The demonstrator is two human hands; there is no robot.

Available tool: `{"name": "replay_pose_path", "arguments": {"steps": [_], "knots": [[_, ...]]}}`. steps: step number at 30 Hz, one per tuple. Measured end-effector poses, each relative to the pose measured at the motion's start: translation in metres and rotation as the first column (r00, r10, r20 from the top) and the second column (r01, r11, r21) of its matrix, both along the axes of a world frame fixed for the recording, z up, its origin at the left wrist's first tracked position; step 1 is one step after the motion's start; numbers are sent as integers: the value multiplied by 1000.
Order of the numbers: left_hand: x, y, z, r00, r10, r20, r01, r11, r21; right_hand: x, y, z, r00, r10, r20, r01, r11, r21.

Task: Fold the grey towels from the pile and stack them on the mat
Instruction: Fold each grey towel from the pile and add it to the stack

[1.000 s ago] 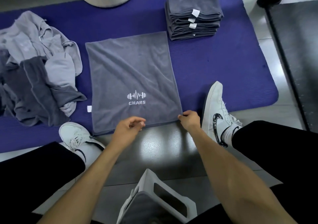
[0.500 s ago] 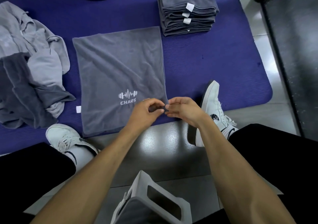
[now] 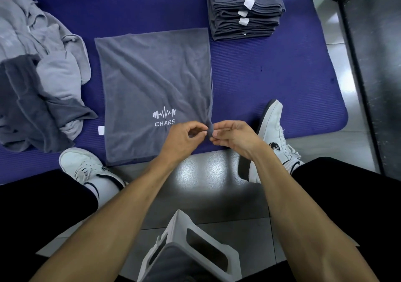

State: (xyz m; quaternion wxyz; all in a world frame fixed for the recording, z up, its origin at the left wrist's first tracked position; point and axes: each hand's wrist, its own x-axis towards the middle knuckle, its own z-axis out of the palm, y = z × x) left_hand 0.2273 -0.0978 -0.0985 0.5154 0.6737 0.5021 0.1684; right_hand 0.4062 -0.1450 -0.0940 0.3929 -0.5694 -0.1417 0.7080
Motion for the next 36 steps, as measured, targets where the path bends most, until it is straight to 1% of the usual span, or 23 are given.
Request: {"name": "replay_pose_path", "arguments": {"steps": [4,9,16,20,22,24,26,29,32,34,36], "knots": [[-3,3,1,1000,1,13,-2,999,37,-1,1,-1,999,-34,24,34,999,-4],[-4,-1,0,998,-65,8,65,995,75,3,-1,1,998,-47,45,48,999,-24],[-5,1,-3,994,-106,6,106,994,37,1,-5,0,997,-78,20,79,996,-36],[-7,1,-8,995,-97,11,98,995,-7,-1,-1,2,996,-42,74,44,998,-35],[-9,0,-8,999,-33,23,35,998,-57,-4,2,0,993,-32,114,36,999,-37],[-15,-1,-9,997,72,29,-69,992,-105,-9,5,-3,982,-17,187,20,1000,-15],[-25,-2,-12,984,176,11,-173,975,-139,-17,10,-7,952,41,303,-50,998,22],[-52,-5,-20,948,312,-63,-318,932,-173,-37,18,-15,882,145,449,-187,981,51],[-91,-11,-28,882,450,-138,-471,854,-221,-67,27,-23,802,183,568,-257,965,51],[-116,-17,-32,803,565,-190,-596,763,-251,-88,31,-27,756,174,632,-264,963,52],[-138,-22,-36,706,664,-246,-708,657,-258,-108,33,-30,729,178,661,-284,957,56]]}}
